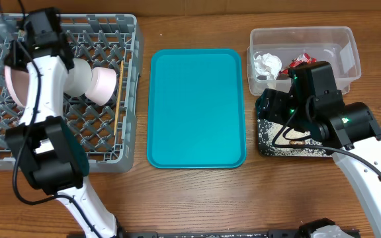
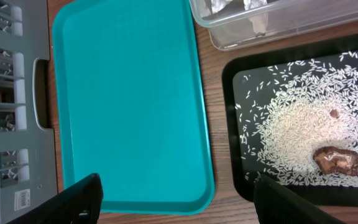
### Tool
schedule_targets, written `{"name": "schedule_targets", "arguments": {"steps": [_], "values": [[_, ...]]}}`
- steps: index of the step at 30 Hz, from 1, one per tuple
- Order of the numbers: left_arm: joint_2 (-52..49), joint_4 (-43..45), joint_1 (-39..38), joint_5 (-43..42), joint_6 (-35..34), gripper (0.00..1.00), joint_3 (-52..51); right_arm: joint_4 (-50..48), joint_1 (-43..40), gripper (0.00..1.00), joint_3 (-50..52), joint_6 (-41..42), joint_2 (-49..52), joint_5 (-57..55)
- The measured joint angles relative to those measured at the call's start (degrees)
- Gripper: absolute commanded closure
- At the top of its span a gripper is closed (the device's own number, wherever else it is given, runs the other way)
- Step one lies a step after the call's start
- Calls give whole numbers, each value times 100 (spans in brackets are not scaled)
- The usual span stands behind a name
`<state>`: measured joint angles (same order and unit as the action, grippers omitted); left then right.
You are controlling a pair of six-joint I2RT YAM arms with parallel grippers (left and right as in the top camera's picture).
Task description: Sort waste into correct bins and load items into the dishwasher
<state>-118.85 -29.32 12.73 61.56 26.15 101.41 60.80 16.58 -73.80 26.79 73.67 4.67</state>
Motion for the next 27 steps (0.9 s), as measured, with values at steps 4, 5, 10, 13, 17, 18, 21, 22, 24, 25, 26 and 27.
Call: {"name": "schedule_targets", "arguments": {"steps": [4, 5, 10, 13, 17, 18, 21, 22, 24, 25, 26, 27], "values": [[0, -127, -400, 0, 26, 64, 0, -11, 0, 21, 0, -2, 0, 0], [0, -151, -498, -2, 52, 58, 0, -13, 0, 21, 0, 0, 0, 2], [0, -380, -1005, 103, 70, 0, 0, -13, 0, 21, 0, 0, 0, 0], [0, -387, -1257, 326, -192, 0, 0, -13, 0, 21, 0, -2, 0, 0], [28, -664, -1449, 509, -588, 0, 0, -13, 0, 21, 0, -2, 0, 0], [55, -758, -1484, 509, -686, 0, 0, -13, 0, 21, 0, 0, 0, 0], [389, -1180, -1687, 330, -997, 0, -15, -11, 0, 21, 0, -2, 0, 2], [533, -1298, -1762, 247, -1091, 0, -17, -13, 0, 21, 0, -2, 0, 2], [1029, -1537, -1996, -70, -1298, 0, -20, -13, 0, 21, 0, 2, 0, 2], [1340, -1690, -2127, -315, -1419, 0, -20, -11, 0, 20, 0, 2, 0, 0], [1617, -1856, -2223, -549, -1530, 0, -20, -13, 0, 20, 0, 0, 0, 0], [1915, -2013, -2337, -831, -1633, 0, -20, -13, 0, 20, 0, -2, 0, 2]]}}
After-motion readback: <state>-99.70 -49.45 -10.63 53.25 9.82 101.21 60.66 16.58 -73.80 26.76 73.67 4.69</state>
